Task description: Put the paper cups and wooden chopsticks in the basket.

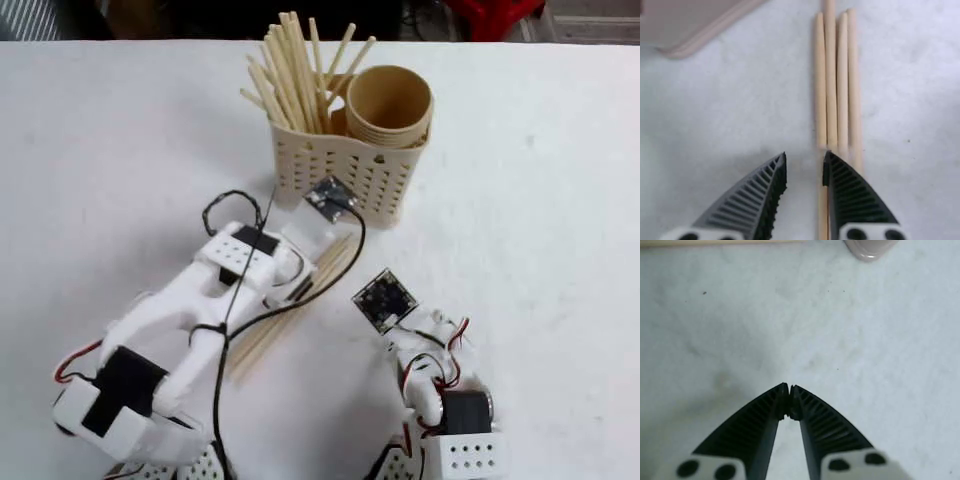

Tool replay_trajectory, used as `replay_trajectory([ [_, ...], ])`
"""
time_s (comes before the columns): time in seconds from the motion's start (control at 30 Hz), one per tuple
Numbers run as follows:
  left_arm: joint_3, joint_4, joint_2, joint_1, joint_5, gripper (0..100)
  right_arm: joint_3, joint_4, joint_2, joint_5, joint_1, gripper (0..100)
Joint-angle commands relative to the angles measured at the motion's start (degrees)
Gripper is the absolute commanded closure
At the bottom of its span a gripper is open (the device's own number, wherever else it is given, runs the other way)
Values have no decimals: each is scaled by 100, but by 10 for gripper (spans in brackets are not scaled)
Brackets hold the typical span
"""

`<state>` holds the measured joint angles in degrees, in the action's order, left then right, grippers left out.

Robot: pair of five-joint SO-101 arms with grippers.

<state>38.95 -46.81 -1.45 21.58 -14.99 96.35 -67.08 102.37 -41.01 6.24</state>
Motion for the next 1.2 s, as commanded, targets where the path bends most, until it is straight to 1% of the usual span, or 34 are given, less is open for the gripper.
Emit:
replay_trajectory([
  [0.0,-114,18,-31,31,26,861,53,-40,22,-26,13,979],
  [0.17,-53,18,4,13,26,861,53,-40,22,-26,13,979],
  [0.3,-193,-53,321,13,53,861,53,-40,22,-26,13,979],
  [0.47,-782,-536,796,4,70,862,53,-40,22,-26,13,979],
  [0.7,-853,-633,910,4,70,863,53,-40,22,-26,13,979],
  [0.77,-844,-633,910,4,70,900,53,-40,22,-26,13,979],
  [0.87,-844,-686,910,4,70,983,53,-40,22,-26,13,979],
  [0.93,-844,-774,910,4,70,970,53,-40,22,-26,13,979],
  [1.17,-862,-1029,892,4,53,976,53,-40,22,-26,13,979],
])
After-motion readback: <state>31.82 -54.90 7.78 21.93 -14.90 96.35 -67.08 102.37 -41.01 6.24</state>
